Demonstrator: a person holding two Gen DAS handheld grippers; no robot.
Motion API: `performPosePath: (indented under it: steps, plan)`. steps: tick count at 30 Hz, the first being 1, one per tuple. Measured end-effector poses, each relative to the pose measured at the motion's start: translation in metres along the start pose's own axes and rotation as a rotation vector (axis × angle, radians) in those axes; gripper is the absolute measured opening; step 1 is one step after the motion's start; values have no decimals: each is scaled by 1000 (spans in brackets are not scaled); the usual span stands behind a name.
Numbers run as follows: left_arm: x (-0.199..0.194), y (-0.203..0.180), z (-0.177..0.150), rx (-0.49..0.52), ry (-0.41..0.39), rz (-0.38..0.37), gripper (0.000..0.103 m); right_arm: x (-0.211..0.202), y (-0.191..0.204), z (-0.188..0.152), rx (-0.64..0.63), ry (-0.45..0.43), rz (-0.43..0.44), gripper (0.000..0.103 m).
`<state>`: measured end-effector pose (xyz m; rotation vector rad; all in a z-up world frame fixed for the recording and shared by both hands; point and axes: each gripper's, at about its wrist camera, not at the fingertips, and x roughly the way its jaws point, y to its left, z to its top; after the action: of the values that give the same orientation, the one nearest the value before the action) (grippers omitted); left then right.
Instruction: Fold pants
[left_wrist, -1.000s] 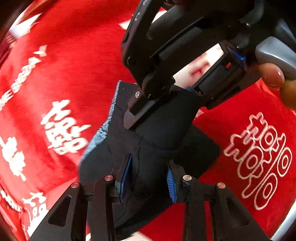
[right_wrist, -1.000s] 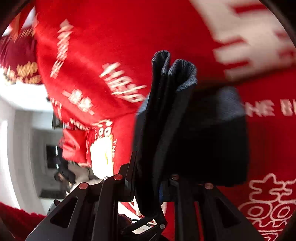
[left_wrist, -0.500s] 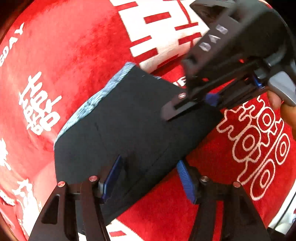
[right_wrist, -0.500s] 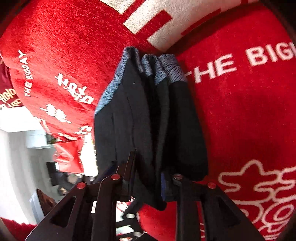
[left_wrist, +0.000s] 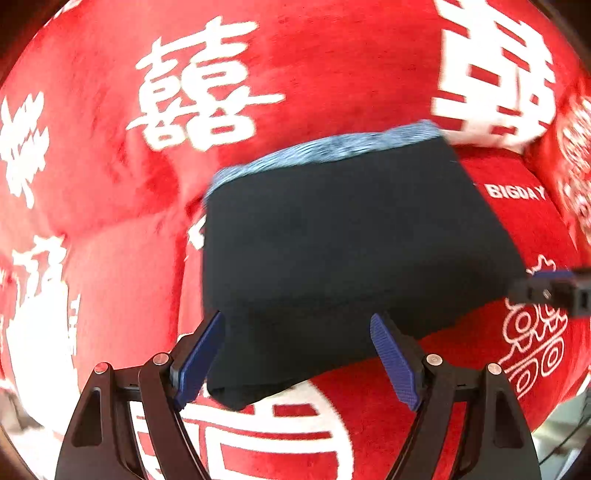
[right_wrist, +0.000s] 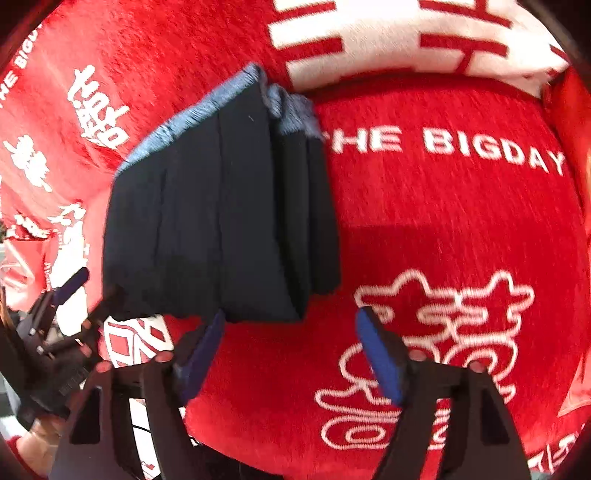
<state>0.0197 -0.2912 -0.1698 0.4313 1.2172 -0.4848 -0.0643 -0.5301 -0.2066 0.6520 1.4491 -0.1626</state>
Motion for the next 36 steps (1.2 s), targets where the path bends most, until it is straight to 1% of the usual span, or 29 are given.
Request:
performPosePath:
  steps: [3,5,6,7,9,14,16,17,18,21,23,27,30,33,34,36]
  plan:
    - [6,14,-6,-55,48,-3,82,3,-5,-8,38,4,-3,82]
    - [9,21,-8,-79,68,-12,82,-1,-10,-14,52,-16,-6,86]
    - [11,24,-9,-89,78,-18,82,-3,-10,-16,55,-28,-12,92]
    - [14,26,-10,-94,85,-19,82,-7,-10,-17,55,-44,-15,102]
    - [17,29,-11,-101,96,-18,82,-12,-8,-19,48,-77,-1,103]
    - [24,36,-11,-121,110,-31,82,-13,-7,-22,13,-100,19,103]
    - [27,39,-9,-129,114,-36,82,-15,-8,-24,24,-137,42,103]
    - [28,40,-9,-133,116,-38,82,-15,-9,-24,31,-141,49,103]
    - [30,41,-8,-135,119,-38,82,-14,-10,-23,34,-126,51,103]
    - [33,45,-5,-143,124,-42,82,-9,-14,-19,52,-58,17,103]
    - [35,48,-3,-150,128,-46,82,-8,-17,-17,60,-34,1,103]
    - [37,58,3,-178,127,-52,82,-10,-25,-12,75,-19,-30,103]
    - [39,68,8,-214,132,-58,82,-11,-30,-9,85,-13,-23,103]
    - [45,80,17,-258,141,-87,82,-11,-35,-5,94,-14,-18,103]
    - [48,82,20,-264,147,-97,82,-11,-37,-4,98,-13,-7,103]
    - [53,86,27,-264,152,-105,82,-12,-38,1,108,-18,54,103]
